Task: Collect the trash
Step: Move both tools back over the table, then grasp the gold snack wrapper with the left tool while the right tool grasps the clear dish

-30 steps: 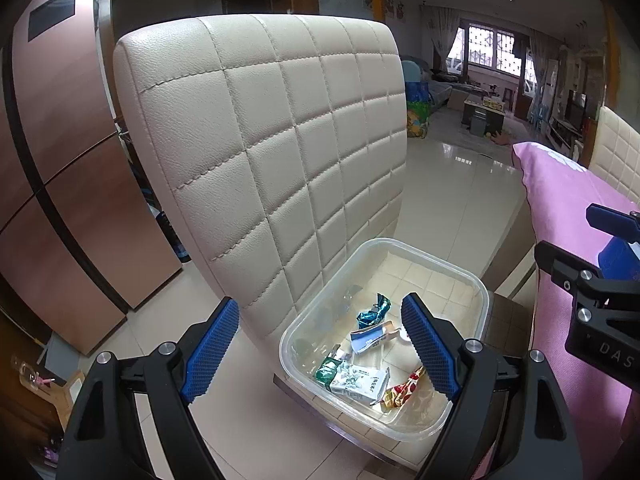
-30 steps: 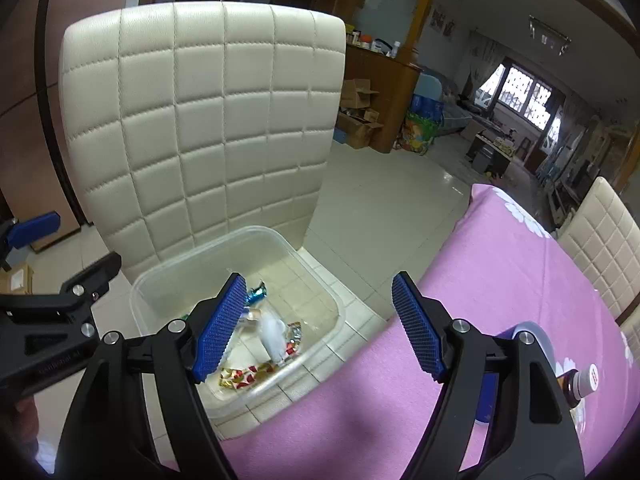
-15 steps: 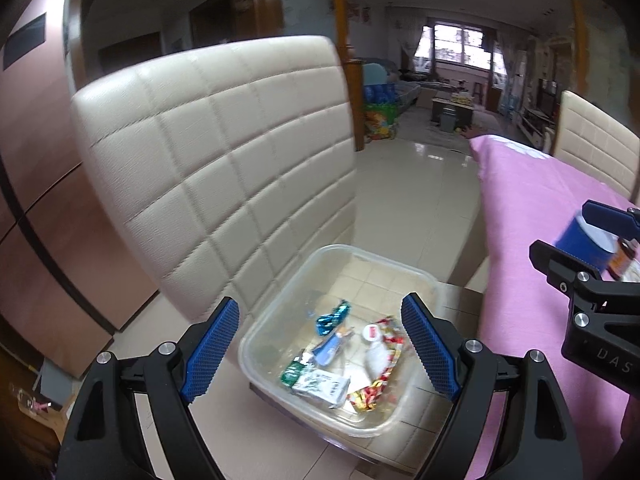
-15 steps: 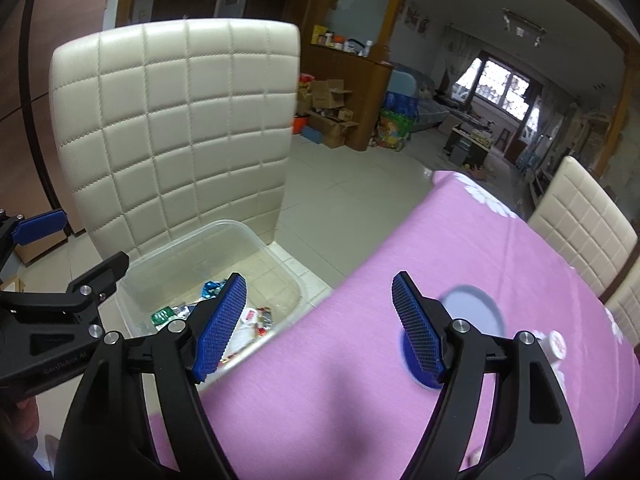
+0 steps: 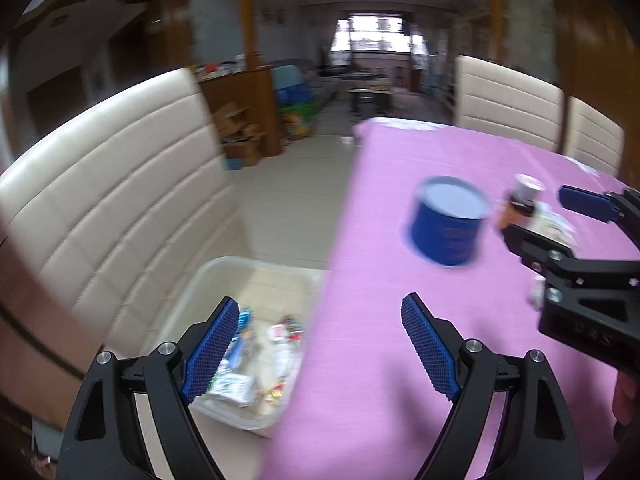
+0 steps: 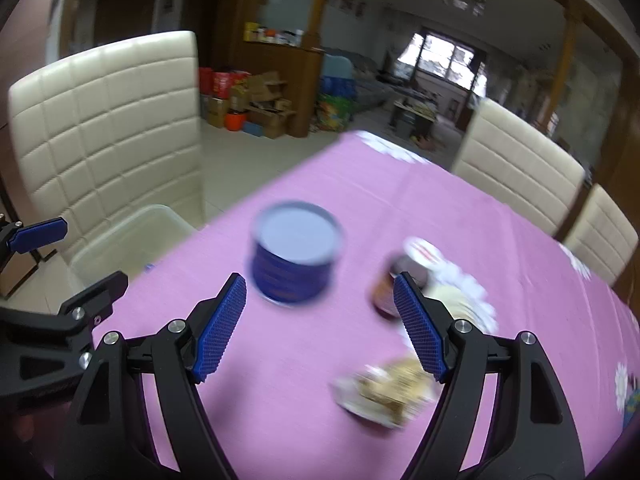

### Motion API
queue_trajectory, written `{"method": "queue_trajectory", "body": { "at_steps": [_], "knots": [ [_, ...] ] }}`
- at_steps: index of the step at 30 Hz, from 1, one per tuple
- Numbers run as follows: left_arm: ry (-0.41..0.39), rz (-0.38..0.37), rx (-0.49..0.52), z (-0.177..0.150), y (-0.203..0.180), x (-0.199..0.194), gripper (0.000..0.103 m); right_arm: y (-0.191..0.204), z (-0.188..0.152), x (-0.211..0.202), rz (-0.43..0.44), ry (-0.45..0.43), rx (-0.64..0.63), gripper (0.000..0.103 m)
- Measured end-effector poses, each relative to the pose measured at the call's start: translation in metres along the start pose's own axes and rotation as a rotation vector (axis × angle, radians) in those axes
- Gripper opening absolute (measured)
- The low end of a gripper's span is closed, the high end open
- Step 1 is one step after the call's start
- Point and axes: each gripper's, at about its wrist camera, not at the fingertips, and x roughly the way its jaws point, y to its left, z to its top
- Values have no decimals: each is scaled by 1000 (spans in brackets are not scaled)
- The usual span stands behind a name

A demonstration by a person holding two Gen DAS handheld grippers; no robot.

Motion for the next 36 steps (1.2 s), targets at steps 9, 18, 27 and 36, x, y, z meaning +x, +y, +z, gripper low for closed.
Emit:
{"method": "queue_trajectory", "body": {
  "at_steps": [9, 18, 27, 36],
  "knots": [
    [-4, -175, 173, 5, -104, 1, 82, -83, -45, -1, -157, 78, 67, 69],
    [31, -225, 273, 7, -174, 19, 89, -143, -67, -2, -170, 105, 182, 69],
    [91, -246, 208, 12, -180, 42, 87, -149, -68, 16, -118, 125, 188, 69],
    [104, -261, 153, 15, -162, 51, 42, -143, -62, 43, -78, 167, 198, 70]
  ]
}}
